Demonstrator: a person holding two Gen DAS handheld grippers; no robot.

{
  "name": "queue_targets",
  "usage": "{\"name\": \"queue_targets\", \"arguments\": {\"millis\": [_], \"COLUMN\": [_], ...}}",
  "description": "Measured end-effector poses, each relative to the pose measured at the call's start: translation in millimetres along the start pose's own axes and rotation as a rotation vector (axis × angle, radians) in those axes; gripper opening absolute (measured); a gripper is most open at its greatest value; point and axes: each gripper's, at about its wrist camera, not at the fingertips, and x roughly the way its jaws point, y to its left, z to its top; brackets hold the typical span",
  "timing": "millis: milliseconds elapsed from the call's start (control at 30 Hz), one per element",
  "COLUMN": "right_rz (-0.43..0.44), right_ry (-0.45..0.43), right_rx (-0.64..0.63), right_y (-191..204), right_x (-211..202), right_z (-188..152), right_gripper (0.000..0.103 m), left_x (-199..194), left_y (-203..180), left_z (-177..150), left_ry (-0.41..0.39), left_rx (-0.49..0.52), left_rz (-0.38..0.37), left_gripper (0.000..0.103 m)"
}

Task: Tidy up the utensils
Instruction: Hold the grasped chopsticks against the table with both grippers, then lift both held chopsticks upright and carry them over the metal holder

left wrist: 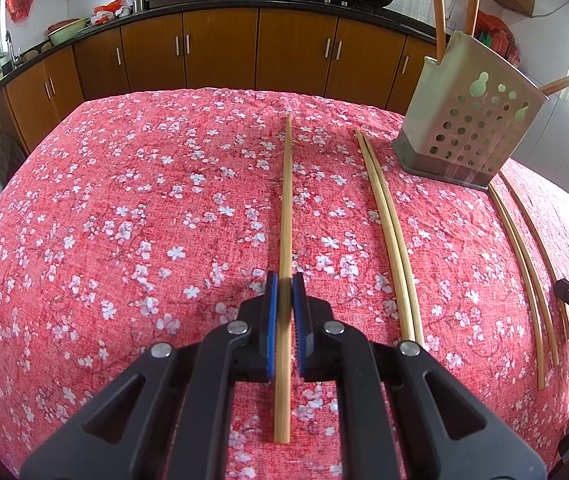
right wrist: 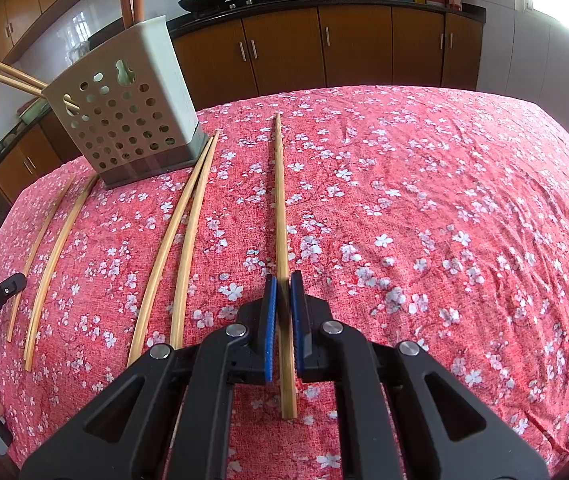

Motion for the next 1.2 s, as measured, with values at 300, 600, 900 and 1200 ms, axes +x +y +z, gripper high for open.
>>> {"name": "queue_targets", "arguments": {"millis": [300, 600, 900, 1200], "right_rz": [0.003, -0.010, 0.011, 0.023], "right_ry": [0.000, 0.002, -0.003, -0.198], "right_rx": [0.004, -0.014, -0.004, -0.011], "right_y": [0.4, 5.6, 8.0, -1.1], "right_x": [-0.2, -3.9, -7.3, -67.7], "right_z": [0.8, -4.2, -8.4, 11.7], "right_gripper": [0.008, 0.008, 0.008, 0.008], "left_x": [-0.1, -3.3, -9.8, -64.4], "left_y": [0.1, -3.9, 1.5, 2.0], "left_z": [0.0, -3.6, -9.6, 11.4], "left_ry": [0.000, 0.001, 0.003, -0.142], "left_rx": [0.000, 0.022, 0.021, 0.055], "left_rz": [-0.001, -0.008, -0.001, -0.012], "left_gripper": [0.010, 0.018, 0.008, 0.008]}}
